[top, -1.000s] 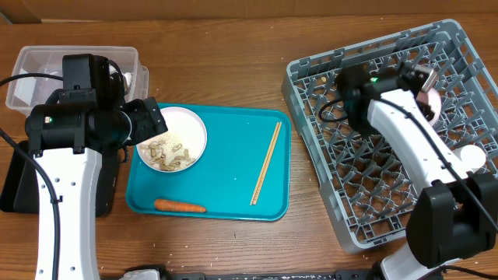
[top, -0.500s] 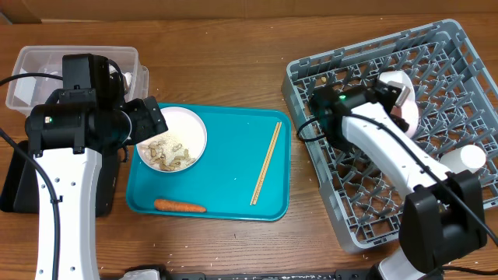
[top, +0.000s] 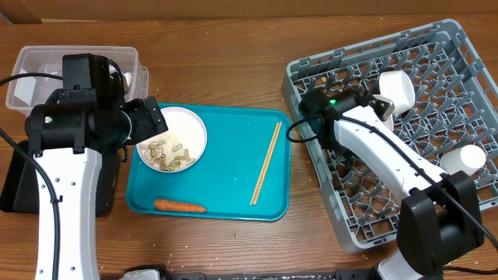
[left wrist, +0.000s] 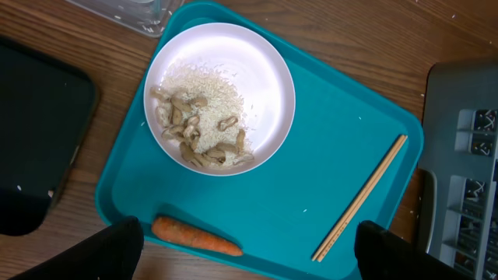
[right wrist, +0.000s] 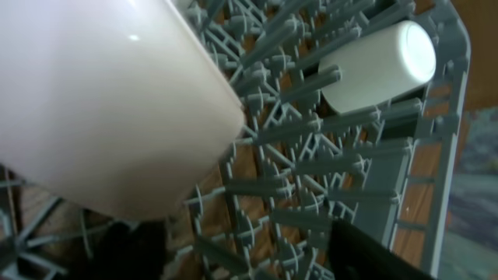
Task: Sort waste into correct bins and load items into the dishwasher
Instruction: 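Carry the pink bowl right and lower it into the dish rack, then release the pink bowl and move the right gripper back over the tray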
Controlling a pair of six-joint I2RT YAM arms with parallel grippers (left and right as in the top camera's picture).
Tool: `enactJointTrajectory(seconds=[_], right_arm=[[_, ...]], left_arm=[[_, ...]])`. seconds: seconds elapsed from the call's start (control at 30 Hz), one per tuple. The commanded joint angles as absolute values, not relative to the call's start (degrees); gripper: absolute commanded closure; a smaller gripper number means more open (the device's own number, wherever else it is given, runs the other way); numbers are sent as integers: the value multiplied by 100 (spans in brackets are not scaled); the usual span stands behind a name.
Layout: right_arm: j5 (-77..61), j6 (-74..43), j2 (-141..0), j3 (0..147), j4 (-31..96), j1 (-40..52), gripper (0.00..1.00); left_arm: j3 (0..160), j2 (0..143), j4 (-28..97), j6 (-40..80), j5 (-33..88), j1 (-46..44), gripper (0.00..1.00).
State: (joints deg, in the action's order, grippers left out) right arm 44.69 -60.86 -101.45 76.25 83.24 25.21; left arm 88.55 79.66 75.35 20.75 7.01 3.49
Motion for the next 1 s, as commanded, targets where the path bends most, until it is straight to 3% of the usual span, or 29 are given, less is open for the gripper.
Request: enactJointTrajectory(seconds=[0.0, 0.2, 0.3, 0.37, 0.5, 0.53, 0.97], right_arm=[[4233, -6139, -10103, 7706, 8418, 2519, 26], [4230, -6080, -9629, 8390, 8855, 2517, 14], [3815, -5035, -9306, 8840, 8694, 2517, 14], [2895, -3835, -9174, 8965, 8313, 2504, 26], [1640, -3000, -9196, 8879, 8193, 2502, 77], [1549, -3006, -9214, 8818, 8187, 2502, 84], [832, -3413, -9367, 7288, 7832, 2512, 86]], left_arm=[[8973, 7907, 7518, 1925, 690, 375, 11], [8973, 7907, 7520, 1903, 685, 375, 11], [8973, 7907, 7520, 1903, 685, 375, 12], [8973, 7907, 7518, 1894, 685, 375, 11], [8973, 7907, 7520, 1881, 687, 375, 11], [8973, 7907, 7522, 1881, 687, 375, 11], [8973, 7907, 7581, 1881, 687, 375, 11]])
